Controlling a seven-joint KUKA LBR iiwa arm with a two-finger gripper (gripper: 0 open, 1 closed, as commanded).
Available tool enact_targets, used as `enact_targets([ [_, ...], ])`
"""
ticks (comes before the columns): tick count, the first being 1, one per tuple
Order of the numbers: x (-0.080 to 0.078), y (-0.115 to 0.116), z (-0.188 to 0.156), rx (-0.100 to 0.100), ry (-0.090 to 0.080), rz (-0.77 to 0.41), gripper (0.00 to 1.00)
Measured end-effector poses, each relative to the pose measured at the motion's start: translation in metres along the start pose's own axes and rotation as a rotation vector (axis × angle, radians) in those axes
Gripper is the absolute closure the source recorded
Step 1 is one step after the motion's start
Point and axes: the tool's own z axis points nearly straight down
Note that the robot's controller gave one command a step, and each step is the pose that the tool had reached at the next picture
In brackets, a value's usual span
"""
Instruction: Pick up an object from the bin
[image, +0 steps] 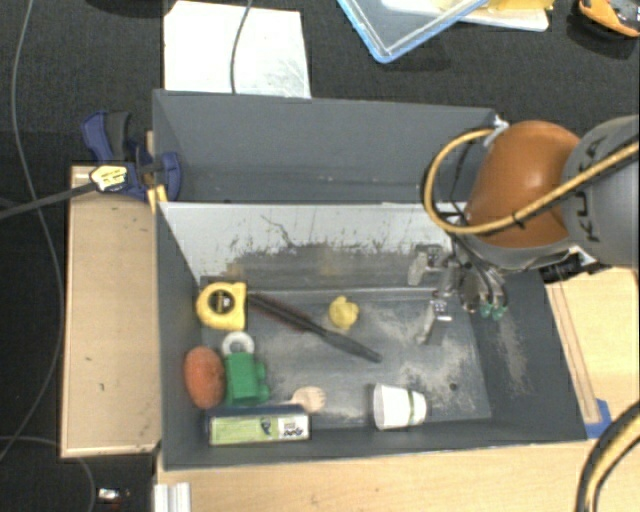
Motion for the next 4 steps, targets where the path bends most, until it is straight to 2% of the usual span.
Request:
enact_targets([
  [1, 0.003, 0.032, 0.014, 0.001, -0.005, 0.132, 0.00],
  [2, -0.004, 0.067, 0.068, -0.001, -0.007, -0.138, 0.00],
  [3, -0.002, 0.082, 0.093, -0.001, -0.005, -0.056, 0.00],
  [4, 0.025, 0.105, 0.099, 0.000, -0.004, 0.207, 1.00],
])
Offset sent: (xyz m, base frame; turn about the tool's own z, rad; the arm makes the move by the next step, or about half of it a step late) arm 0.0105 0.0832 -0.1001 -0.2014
